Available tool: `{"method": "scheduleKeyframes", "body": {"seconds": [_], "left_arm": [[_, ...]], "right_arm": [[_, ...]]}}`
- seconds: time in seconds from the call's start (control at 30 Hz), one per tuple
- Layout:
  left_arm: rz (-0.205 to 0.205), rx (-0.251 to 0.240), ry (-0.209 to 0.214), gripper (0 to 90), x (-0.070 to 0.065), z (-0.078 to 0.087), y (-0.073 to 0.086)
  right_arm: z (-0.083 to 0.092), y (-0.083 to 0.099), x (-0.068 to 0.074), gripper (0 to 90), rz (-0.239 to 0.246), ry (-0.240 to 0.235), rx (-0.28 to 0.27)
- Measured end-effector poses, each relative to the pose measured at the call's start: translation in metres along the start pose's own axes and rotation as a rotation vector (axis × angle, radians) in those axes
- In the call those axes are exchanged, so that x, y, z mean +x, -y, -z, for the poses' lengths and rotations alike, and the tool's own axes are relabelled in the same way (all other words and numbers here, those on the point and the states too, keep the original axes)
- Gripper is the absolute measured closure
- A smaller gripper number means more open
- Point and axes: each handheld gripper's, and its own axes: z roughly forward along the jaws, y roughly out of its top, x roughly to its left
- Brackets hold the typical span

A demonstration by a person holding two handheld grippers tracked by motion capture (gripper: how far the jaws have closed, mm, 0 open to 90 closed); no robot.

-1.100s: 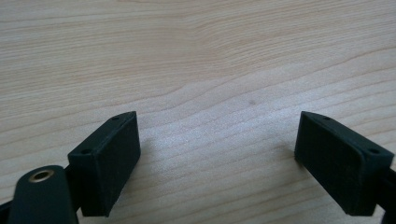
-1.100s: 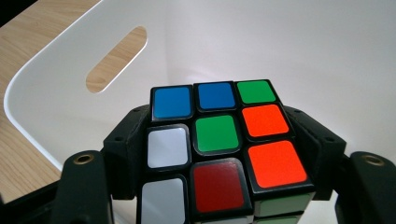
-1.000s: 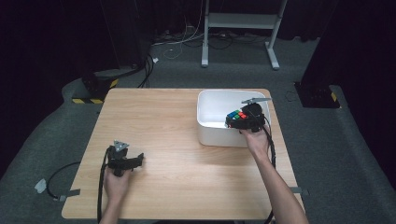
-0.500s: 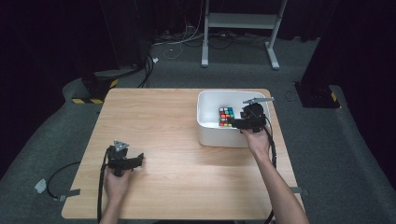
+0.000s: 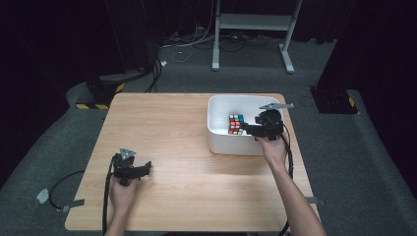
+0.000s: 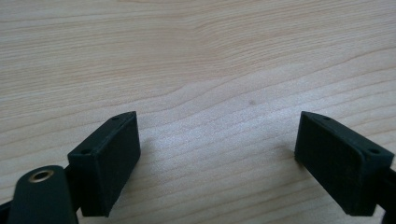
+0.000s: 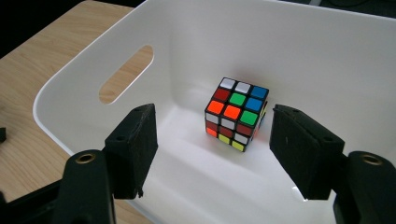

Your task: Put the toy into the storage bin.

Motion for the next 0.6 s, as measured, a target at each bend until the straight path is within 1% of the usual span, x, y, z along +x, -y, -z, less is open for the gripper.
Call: {"method": "scheduleKeyframes", "body": {"seconds": [0.17, 0.37, 0.6], "left_arm": [[0.0, 0.0, 0.0, 14.4, 0.0, 0.0, 0.0], [0.0, 0.0, 0.0, 14.4, 0.0, 0.0, 0.0], [0.0, 0.0, 0.0, 14.4, 0.0, 0.0, 0.0]], "right_arm": [[0.007, 0.001, -0.001, 32.2, -0.003, -0.007, -0.03], [0.012, 0.003, 0.0, 32.8, -0.003, -0.01, -0.05], [0.015, 0.006, 0.005, 33.4, 0.012, -0.014, -0.06]]}}
